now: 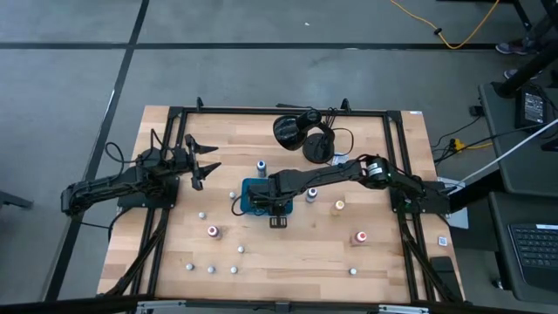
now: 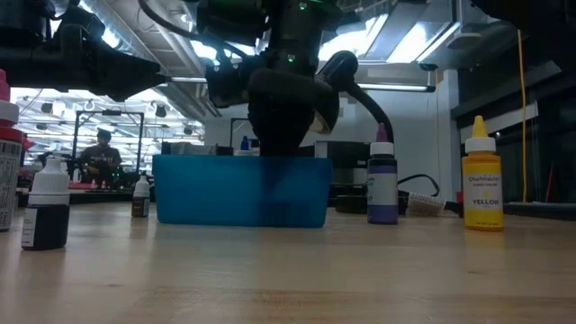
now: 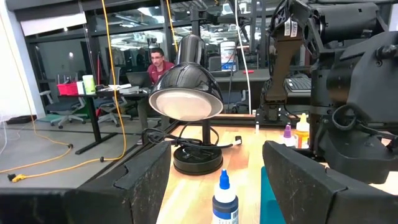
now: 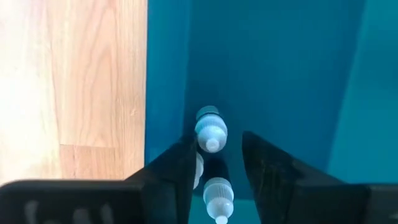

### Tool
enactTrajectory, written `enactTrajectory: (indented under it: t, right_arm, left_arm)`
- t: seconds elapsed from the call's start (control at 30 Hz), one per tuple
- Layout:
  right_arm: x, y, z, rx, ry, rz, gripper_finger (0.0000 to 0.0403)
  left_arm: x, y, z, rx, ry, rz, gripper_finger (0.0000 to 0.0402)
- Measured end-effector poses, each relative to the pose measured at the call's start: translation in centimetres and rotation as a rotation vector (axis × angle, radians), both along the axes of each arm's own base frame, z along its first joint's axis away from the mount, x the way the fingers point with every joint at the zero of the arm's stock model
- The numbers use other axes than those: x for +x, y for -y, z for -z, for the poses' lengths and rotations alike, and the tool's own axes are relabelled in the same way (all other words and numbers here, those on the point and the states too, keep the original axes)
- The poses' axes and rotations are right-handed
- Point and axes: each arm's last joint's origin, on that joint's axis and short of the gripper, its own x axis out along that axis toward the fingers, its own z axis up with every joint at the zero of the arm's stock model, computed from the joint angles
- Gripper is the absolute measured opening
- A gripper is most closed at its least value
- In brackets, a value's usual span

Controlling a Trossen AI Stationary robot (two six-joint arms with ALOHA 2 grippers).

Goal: Pick & Place food coloring
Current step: Put the small dark red food coloring bottle into the blue bin

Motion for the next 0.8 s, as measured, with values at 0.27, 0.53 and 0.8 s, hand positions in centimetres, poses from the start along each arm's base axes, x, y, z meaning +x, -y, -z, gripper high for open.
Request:
enactTrajectory:
  t: [0.27, 0.53, 0.8]
  right_arm:
    - [0.1, 0.0, -1.9, -0.001, 0.006, -0.003, 0.0157]
    - [-0.3, 0.0, -5.9, 0.002, -0.011, 0.021, 0.0158]
    - [-1.2, -0.8, -9.7, 0.089, -0.020, 0.143, 0.0158]
  left_arm:
    - [0.0, 0.0, 0.0, 0.000, 0.000, 0.000, 0.0251]
    - [0.0, 0.0, 0.0, 0.000, 0.000, 0.000, 0.0251]
    - [0.0, 0.0, 0.0, 0.000, 0.000, 0.000, 0.0251]
